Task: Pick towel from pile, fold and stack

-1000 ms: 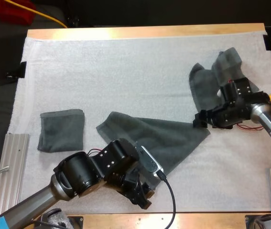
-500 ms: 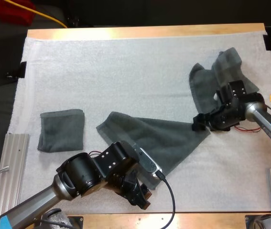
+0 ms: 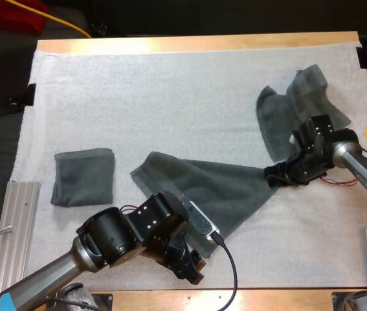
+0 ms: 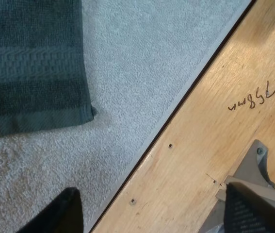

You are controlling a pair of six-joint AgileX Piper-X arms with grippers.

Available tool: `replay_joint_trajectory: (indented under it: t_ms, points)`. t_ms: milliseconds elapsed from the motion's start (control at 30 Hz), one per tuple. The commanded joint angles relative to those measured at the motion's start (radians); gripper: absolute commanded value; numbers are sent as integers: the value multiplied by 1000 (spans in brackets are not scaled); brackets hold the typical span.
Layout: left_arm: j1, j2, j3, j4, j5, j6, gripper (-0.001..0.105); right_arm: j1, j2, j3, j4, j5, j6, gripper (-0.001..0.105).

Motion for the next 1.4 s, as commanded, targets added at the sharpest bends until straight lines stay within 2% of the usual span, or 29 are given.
replay_joint_trajectory:
  t_ms: [0,33,167,233,433,633,867,1100,1267,1367]
  points:
    - [-4,-4,-2,-5,-9,-10,60,-1,1,9,29,-14,-6,36]
    - [-4,-4,-2,-5,-9,-10,60,-1,1,9,31,-14,-6,33]
    - [-4,-4,-2,-26,-9,-10,60,-1,-14,9,35,-14,-6,9]
    - [-4,-4,-2,-38,-9,-10,60,-1,-24,9,35,-14,-6,3]
    - [-4,-4,-2,-70,4,-1,60,-1,-77,9,17,-1,-6,2]
    - [-4,26,33,-122,14,14,60,-1,-95,9,54,-1,-6,1]
    - [-4,141,105,-197,14,56,60,-1,-95,9,74,-1,-2,1]
    - [-10,266,119,-317,2,66,60,-1,-95,9,86,-1,15,1]
    - [-60,336,119,-370,-68,67,60,-1,-95,9,98,-1,15,1]
    - [-98,378,119,-376,-153,69,60,-1,-95,9,100,-1,15,1]
